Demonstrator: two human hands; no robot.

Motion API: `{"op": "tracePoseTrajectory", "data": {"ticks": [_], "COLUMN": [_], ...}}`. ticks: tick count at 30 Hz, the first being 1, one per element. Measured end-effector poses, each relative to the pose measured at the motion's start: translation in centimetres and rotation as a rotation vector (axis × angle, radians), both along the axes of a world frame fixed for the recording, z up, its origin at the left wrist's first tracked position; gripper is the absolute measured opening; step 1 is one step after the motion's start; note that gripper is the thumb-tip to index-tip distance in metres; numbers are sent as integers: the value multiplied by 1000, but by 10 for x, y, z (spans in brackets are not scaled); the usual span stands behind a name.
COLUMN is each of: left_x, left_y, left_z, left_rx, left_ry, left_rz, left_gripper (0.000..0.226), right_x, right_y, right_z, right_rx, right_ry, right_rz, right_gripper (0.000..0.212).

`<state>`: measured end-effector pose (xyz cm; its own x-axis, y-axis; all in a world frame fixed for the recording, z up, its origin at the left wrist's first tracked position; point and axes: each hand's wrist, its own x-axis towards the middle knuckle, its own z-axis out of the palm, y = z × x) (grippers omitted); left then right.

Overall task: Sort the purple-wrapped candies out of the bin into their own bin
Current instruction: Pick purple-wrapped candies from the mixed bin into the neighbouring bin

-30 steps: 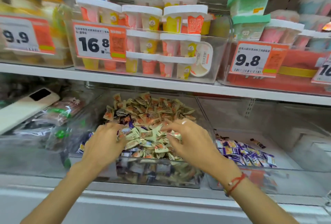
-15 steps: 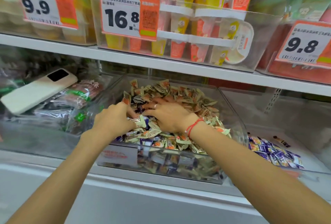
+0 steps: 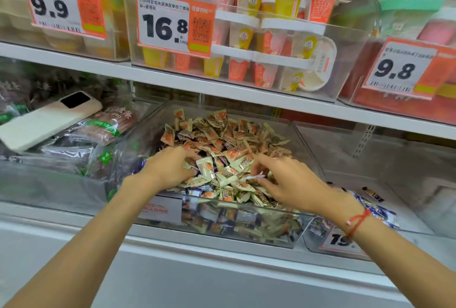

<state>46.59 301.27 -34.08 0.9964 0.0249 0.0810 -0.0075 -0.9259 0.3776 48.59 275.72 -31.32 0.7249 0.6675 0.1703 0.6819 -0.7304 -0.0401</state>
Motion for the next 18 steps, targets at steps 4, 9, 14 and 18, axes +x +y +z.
{"op": "tracePoseTrajectory", "data": {"ticks": [4,9,14,18], "left_x": [-13,-27,-25,-25], "left_y": [6,15,21,18], "left_z": [3,0,-4,-3], "left_rx": [-22,110,224,260], "left_ry": [-91,-160,-11,-63], "left_rz": [91,214,163,198], "left_gripper": [11,17,37,31], "right_x": [-1,24,46,46], "right_y": [21,83,116,121], "right_z": [6,9,-4,-1], "right_rx": [97,129,-243,-319], "right_ry": [-86,-49,54,-69], "right_rz": [52,103,162,179], "right_gripper": [30,35,55,46]}}
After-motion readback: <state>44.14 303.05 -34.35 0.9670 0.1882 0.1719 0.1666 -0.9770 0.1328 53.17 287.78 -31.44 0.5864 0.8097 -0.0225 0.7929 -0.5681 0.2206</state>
